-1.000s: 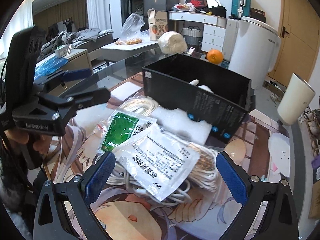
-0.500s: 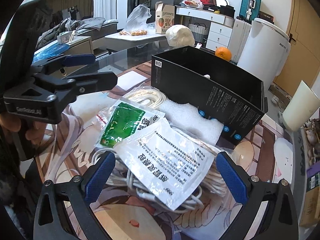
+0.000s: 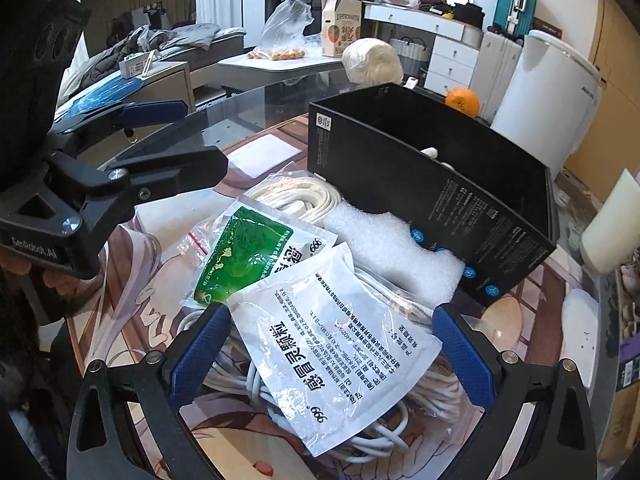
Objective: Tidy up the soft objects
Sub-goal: 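Grasp the white printed paper packet with the right tool, then grasp the green packet with the left tool while the right tool holds the white packet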
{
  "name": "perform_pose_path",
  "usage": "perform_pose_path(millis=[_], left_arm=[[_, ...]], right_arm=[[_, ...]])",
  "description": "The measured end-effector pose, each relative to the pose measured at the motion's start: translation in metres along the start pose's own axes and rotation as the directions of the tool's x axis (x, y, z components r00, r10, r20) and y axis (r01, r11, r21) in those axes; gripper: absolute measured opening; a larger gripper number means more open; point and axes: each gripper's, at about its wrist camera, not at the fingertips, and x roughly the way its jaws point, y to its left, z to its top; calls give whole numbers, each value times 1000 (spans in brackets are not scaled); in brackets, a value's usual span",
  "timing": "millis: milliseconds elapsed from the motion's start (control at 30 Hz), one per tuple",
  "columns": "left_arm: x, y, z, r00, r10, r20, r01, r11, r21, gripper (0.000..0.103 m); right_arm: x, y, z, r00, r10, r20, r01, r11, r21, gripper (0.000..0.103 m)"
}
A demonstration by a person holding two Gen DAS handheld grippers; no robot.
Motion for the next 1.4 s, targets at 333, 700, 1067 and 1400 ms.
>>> perform_pose_path(millis=[333, 700, 1067, 1400], left_arm=[[0, -1, -1, 1000, 0, 0, 0, 1000, 6, 103], [-2, -2, -1, 1000, 1, 0, -1, 1000, 6, 103], [-2, -3, -1, 1000, -7, -4, 7, 1000, 8, 103], [0, -14, -2, 998, -39, -39, 40, 999, 10, 103]], right_arm=[[1, -4, 0, 999, 40, -24, -41, 998, -40, 100], [-13, -4, -8, 998, 64, 23, -63, 997, -45, 65], [-36, -14, -19, 994, 68, 89, -67, 998, -16, 58], [-70, -34, -28, 984, 7, 179, -20, 997, 69, 58]])
